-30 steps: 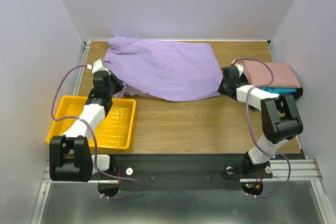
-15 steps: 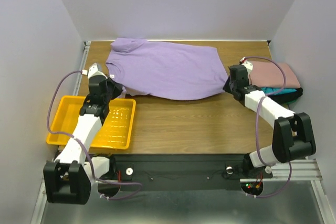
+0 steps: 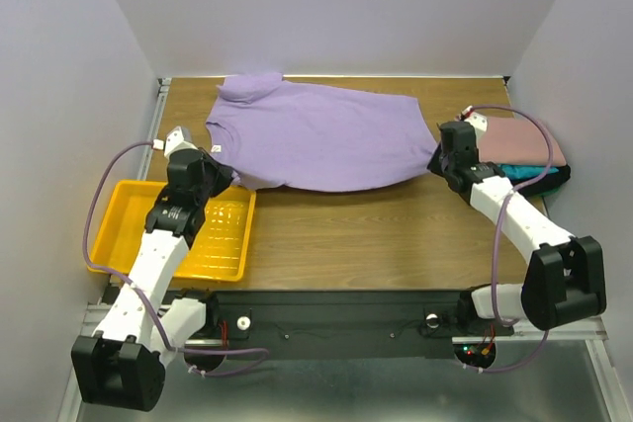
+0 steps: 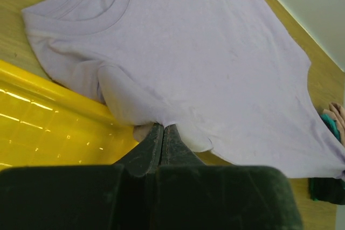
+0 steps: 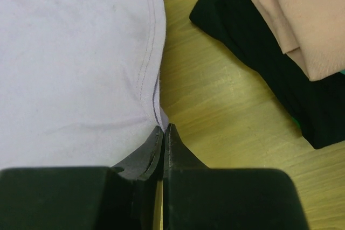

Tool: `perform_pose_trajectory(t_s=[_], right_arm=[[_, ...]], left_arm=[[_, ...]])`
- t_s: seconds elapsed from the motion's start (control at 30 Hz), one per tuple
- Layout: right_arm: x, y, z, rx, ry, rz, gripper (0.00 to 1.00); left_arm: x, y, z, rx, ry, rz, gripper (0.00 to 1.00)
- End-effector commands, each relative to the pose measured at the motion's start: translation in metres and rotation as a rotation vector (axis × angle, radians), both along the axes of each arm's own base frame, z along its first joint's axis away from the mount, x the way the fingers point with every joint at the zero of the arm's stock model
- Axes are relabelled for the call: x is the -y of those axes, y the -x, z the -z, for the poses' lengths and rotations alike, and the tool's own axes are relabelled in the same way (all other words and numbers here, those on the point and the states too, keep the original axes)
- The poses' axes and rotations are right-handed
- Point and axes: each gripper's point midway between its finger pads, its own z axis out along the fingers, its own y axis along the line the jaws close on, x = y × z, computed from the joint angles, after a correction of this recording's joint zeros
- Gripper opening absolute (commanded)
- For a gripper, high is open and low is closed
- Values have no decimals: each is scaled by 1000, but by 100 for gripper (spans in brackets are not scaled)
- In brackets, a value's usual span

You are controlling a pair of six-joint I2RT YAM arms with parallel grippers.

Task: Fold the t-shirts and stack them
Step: Flatten the tshirt out, then fold the tshirt

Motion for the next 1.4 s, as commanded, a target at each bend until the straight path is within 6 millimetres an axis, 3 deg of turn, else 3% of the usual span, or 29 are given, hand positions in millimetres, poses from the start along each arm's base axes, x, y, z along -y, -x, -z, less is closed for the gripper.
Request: perform_pose_trajectory(t_s=[0.0,0.27,0.3,0.33,0.4,0.43,0.5,0.53,0.6,0.63,0.7,0.73,0.77,0.8,0.83,0.9,0.93,0.97,1.03,1.1,1.2,1.27,1.3,1.33,1.37], right_arm=[[9,5,5,-21,23,24,1],[11,-16,18,-71,70,44,1],[9,-25,11,-54,68,46,1],[8,-30,18,-76,75,42,1],[7,-39,17,-77,80,47,1],[6,-47,13,-67,79,51,1],[6,-55,21,-90,89,59,1],[5,-64,14,-73,89,62,1],[7,-70,25,-103,102,71,1],[7,-75,24,-102,102,74,2],[7,-87,27,-107,102,77,2],[6,-90,29,-114,101,76,2],[7,-97,24,-101,99,76,2],[7,-101,32,-120,104,75,2],[7,-105,33,-122,106,74,3],[10,-115,29,-108,104,88,3],[11,-119,36,-121,102,87,3],[11,-123,39,-125,98,88,3],[14,-131,43,-128,86,91,3],[15,-138,42,-125,84,93,4],[16,-147,48,-129,84,95,6],[17,-152,49,-129,84,96,9],[19,-156,50,-126,87,105,14],[21,-156,54,-132,89,112,16],[23,-164,49,-115,87,122,18]], left_arm=[[-7,1,4,-10,-6,-53,0],[-17,-34,4,-24,-63,-115,0],[-16,-44,-7,7,-63,-113,0],[-15,-52,1,-18,-80,-107,0],[-12,-69,-11,8,-85,-98,0],[-10,-79,0,-25,-94,-94,0],[-10,-95,-9,-7,-106,-99,0],[-10,-104,5,-44,-118,-100,0],[-8,-121,-3,-36,-127,-96,0],[-5,-130,10,-67,-137,-83,0],[-2,-148,-1,-41,-145,-72,0],[0,-156,12,-71,-157,-60,0],[0,-167,2,-52,-162,-60,0],[1,-173,2,-52,-173,-55,0],[1,-182,14,-76,-186,-55,0],[-1,-197,5,-66,-199,-69,0],[-2,-205,20,-98,-214,-68,0],[-2,-215,9,-76,-212,-74,0],[-1,-225,24,-112,-232,-58,0],[0,-236,17,-95,-235,-56,0],[0,-251,35,-130,-253,-42,0],[2,-260,41,-135,-275,-17,11],[2,-268,46,-149,-280,-15,34],[2,-272,48,-157,-286,-14,43],[2,-282,33,-123,-299,-14,53]])
